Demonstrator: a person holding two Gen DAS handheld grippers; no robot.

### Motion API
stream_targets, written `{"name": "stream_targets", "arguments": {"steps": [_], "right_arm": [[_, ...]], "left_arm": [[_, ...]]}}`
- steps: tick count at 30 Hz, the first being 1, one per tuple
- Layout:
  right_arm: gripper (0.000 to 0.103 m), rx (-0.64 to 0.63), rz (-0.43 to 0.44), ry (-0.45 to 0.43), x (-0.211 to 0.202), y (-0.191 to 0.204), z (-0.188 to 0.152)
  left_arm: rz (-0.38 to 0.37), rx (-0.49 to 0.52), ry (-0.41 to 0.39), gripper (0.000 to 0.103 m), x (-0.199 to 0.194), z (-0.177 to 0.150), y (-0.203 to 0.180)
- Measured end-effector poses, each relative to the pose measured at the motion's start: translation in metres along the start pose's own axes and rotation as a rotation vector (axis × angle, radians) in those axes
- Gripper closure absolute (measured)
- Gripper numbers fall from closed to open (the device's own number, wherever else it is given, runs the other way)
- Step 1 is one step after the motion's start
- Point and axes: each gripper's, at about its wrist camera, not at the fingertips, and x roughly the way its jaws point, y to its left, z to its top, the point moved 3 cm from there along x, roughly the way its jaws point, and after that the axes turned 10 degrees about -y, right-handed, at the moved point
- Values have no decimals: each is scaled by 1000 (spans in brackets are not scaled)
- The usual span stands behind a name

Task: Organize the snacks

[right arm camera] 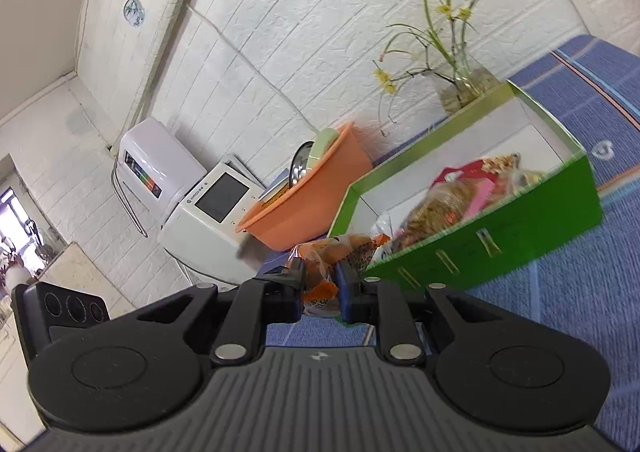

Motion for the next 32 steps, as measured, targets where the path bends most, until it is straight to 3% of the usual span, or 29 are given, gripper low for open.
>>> {"name": "stream_targets", "arguments": {"steps": [7,13,19,24,26,28,30,32], "right_arm": [[72,-152,-16,-77,34,0,26],[73,-252,-145,-90,54,-32,26],[75,-294,-194,-103,54,-44,25],[43,-418,-254,-118,53,-37,24],[15,-433,-252,-127,48,-35,24],[7,-452,-260,-157,41,-32,25],[7,-462,-263,-191,31,-29,27],[8,-465,-254,-210,18,-25,27]], "left_arm": [[10,73,-31,98,44,29,8],[41,166,25,99,96,7,12],[56,241,25,99,101,-6,12],[72,284,-15,98,78,-1,8],[87,296,-20,95,66,-2,7],[90,298,-10,91,56,-4,6],[96,288,-12,75,41,-9,6],[101,270,-3,65,28,-14,9]]}}
